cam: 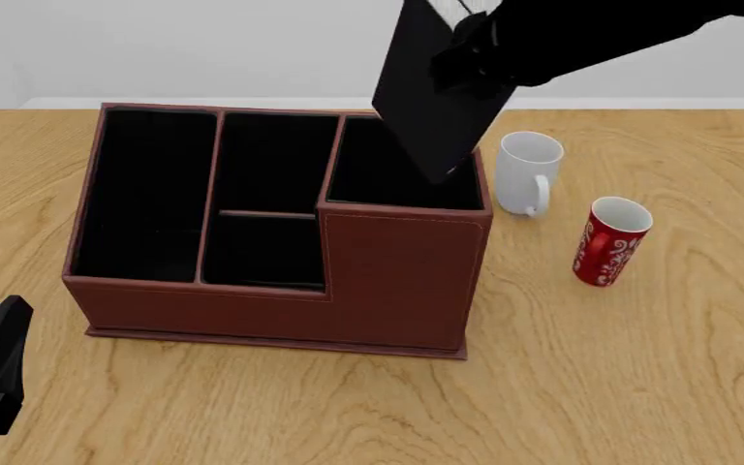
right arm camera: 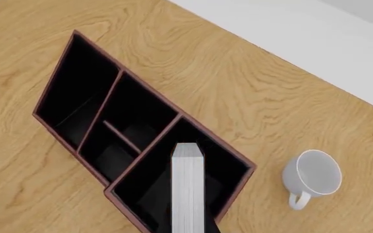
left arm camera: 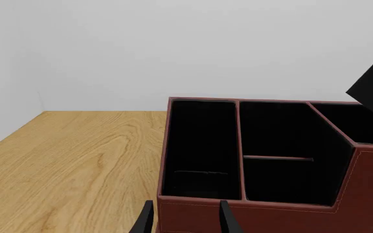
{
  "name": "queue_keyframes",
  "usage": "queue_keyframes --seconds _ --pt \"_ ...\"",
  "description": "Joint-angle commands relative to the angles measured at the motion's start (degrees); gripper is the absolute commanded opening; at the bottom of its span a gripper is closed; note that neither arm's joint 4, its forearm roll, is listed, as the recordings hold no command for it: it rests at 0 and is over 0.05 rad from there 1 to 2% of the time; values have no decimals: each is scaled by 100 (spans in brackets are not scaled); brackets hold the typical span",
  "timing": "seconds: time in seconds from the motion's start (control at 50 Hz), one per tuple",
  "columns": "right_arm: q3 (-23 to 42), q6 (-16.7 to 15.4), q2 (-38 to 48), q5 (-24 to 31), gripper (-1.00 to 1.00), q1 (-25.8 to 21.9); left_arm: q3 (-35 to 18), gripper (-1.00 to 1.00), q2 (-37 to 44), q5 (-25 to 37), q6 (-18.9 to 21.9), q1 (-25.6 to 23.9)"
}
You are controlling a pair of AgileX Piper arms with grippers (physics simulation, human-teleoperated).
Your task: Pick up the book and place it in the right compartment of the caddy.
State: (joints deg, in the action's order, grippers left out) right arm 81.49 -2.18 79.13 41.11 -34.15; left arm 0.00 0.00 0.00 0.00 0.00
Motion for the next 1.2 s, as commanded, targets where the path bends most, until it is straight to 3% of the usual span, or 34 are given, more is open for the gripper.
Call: queue_keyframes --seconds 0.02,0.6,1.2 --pt "-122 215 54 -213 -100 -71 0 100 0 0 0 0" --pt "-442 391 347 -607 -100 -131 0 100 0 0 0 0" --pt "-700 369 785 -976 -100 -9 0 100 0 0 0 0"
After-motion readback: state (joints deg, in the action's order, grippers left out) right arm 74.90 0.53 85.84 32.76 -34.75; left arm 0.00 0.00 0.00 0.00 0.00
